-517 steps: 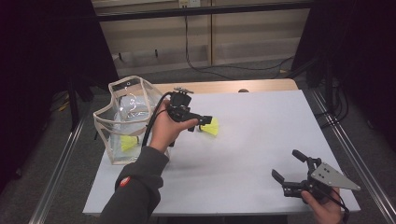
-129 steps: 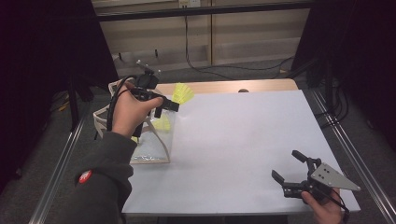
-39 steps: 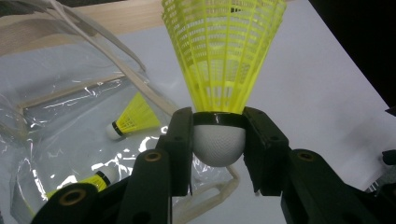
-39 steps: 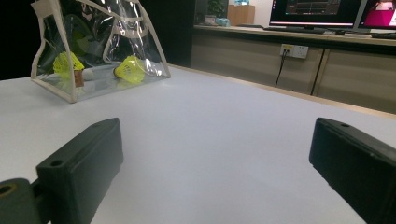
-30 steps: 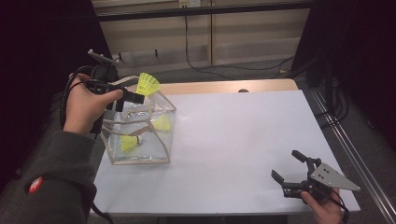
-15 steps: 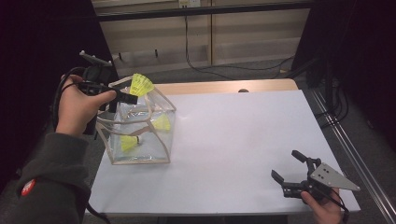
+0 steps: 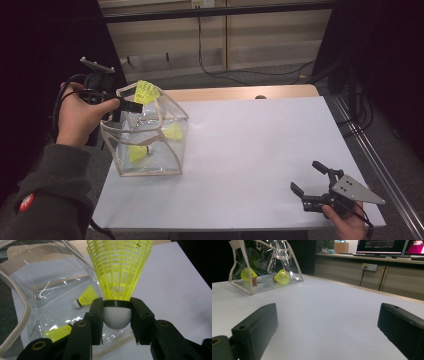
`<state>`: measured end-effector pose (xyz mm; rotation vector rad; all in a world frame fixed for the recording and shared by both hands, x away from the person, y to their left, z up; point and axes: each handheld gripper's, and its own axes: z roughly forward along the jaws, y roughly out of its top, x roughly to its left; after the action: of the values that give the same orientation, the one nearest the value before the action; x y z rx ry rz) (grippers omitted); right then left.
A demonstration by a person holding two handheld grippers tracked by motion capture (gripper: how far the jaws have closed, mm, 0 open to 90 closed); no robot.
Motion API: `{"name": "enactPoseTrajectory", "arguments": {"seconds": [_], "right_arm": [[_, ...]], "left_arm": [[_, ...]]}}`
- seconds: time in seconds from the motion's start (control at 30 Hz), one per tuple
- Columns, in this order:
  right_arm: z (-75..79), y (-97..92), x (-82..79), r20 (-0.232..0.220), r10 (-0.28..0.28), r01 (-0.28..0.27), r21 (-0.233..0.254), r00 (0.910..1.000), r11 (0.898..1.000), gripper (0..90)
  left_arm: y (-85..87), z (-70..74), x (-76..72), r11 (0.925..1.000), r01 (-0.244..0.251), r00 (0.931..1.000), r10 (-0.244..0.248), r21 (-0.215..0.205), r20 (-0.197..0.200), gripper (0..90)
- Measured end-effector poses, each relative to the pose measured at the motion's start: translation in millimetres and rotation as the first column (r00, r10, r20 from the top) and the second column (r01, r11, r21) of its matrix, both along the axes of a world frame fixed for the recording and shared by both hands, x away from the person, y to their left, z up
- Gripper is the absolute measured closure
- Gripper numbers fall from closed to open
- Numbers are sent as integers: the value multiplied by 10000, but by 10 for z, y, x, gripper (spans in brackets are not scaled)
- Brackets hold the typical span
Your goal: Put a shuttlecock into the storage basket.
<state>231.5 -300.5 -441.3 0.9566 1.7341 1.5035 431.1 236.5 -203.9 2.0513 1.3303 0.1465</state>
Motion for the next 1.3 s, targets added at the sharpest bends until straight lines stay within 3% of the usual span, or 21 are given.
{"name": "enactPoseTrajectory", "arguments": {"seconds": [0.8, 1.3], "right_arm": [[0, 1, 0, 4, 22, -22, -16, 10000, 10000, 27], [1, 0, 0, 21, 4, -4, -9, 10000, 10000, 27]], "left_arm": [[159, -84, 7, 9970, -744, 9972, 741, 205, 128, 647], [169, -165, 25, 9957, -780, 9970, 777, 502, 72, 646]]}}
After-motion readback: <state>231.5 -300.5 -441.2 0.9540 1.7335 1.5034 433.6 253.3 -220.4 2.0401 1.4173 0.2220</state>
